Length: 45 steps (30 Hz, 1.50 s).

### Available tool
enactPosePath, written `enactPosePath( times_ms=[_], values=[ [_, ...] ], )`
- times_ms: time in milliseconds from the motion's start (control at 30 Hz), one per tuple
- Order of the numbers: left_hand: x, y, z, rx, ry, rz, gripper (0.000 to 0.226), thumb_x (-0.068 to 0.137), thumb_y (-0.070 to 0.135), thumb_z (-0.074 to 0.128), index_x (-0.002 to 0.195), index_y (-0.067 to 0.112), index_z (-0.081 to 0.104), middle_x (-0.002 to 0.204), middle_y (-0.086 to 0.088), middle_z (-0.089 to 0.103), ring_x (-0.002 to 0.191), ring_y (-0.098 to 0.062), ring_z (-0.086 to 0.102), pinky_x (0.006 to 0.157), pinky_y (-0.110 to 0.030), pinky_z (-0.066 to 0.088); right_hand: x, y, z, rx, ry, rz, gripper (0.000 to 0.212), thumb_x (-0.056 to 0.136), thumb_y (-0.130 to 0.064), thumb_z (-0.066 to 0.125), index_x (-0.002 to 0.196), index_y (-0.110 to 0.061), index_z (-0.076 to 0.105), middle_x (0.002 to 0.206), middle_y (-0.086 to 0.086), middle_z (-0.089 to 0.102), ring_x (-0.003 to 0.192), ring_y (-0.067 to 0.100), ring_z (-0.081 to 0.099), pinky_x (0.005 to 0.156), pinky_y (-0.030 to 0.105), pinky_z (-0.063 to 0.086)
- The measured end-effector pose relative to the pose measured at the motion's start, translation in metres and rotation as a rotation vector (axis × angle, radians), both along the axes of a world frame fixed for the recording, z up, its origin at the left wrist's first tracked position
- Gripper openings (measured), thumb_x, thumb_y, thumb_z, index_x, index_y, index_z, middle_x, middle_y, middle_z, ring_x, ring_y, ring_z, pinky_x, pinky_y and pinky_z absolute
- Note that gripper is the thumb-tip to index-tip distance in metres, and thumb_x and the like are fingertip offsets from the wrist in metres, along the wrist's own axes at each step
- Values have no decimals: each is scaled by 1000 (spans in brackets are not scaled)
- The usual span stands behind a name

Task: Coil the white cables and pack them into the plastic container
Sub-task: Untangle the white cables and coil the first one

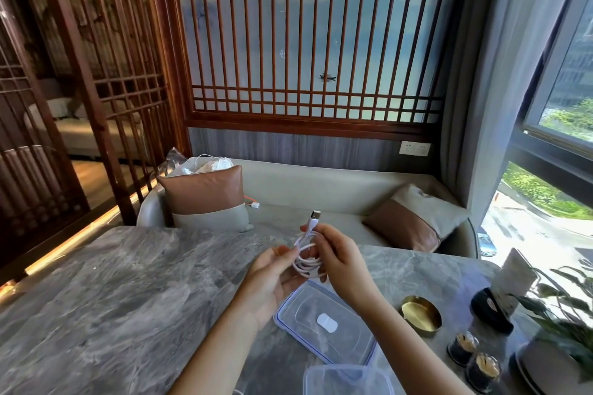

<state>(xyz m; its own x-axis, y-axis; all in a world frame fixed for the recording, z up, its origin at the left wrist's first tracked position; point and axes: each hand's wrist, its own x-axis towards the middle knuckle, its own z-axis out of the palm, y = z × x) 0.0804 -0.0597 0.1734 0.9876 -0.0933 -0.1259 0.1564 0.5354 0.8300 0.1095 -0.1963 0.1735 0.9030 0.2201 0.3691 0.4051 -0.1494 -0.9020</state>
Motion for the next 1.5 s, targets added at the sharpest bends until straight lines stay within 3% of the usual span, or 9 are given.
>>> enactPosePath(
  times_ms=[167, 300, 500, 633, 733, 1067, 1200, 1333, 1500],
  values=[
    [1, 7, 3, 235, -104, -19, 16, 88, 13, 56, 98, 13, 69, 77, 3, 74, 69, -8, 69, 58, -17, 52, 0, -7, 9, -139, -55, 20, 18, 93, -18, 55, 100, -31, 65, 91, 3, 56, 77, 10, 58, 63, 25, 54],
    [-3, 6, 4, 326, -126, 14, 17, 89, 10, 56, 99, 15, 68, 69, 9, 72, 66, -2, 66, 57, -14, 50, 3, -7, 13, -113, -123, -56, 10, 83, -18, 69, 93, -17, 72, 96, 3, 61, 87, 3, 58, 84, 19, 46],
    [-8, 1, 6, 346, -197, 34, 20, 89, 4, 54, 103, 12, 67, 68, 9, 73, 67, 2, 66, 59, -12, 50, 4, -7, 16, 136, 75, -23, 30, 83, -26, 66, 73, 1, 61, 86, 27, 62, 86, 29, 61, 81, 35, 42],
    [-8, 2, 12, 432, -269, 68, 26, 87, 2, 57, 109, 11, 68, 94, -4, 75, 83, -8, 69, 65, -15, 52, 1, -8, 15, 364, 277, 45, 17, 87, -27, 61, 80, -15, 71, 76, -1, 66, 79, 17, 58, 77, 36, 44],
    [-10, 2, 12, 530, -316, 72, 26, 87, 2, 58, 106, 15, 69, 96, 1, 76, 85, -9, 71, 67, -15, 52, -2, -6, 16, 448, 293, 75, 22, 81, -34, 60, 82, -14, 69, 73, 1, 59, 71, 17, 55, 68, 30, 45],
    [-11, 10, 12, 583, -394, 141, 21, 87, 3, 58, 99, 15, 72, 94, 4, 76, 86, -5, 70, 69, -10, 49, -4, -18, 12, 85, 281, 168, 21, 88, -18, 63, 104, -4, 62, 87, 11, 74, 80, 16, 69, 72, 35, 58],
    [-9, 10, 11, 558, -372, 183, 19, 87, 5, 59, 101, 15, 66, 83, 7, 75, 77, -4, 70, 64, -10, 49, -4, -22, 11, 148, 298, 166, 17, 86, -9, 64, 101, -2, 62, 74, 5, 74, 69, 15, 69, 59, 28, 58],
    [-7, 11, 13, 562, -382, 238, 15, 85, 7, 63, 76, 13, 52, 58, 10, 67, 57, 0, 62, 51, -10, 45, -3, -22, 12, 199, 315, 215, 13, 85, -5, 64, 94, -7, 54, 77, 9, 74, 70, 21, 68, 61, 34, 58],
    [-8, 14, 12, 367, -245, 135, 12, 82, 7, 65, 88, 11, 55, 74, -1, 74, 65, -9, 68, 55, -17, 52, -1, -22, 13, 179, 294, 207, 9, 84, -4, 65, 89, -7, 57, 79, 8, 72, 71, 19, 67, 61, 29, 56]
  ],
)
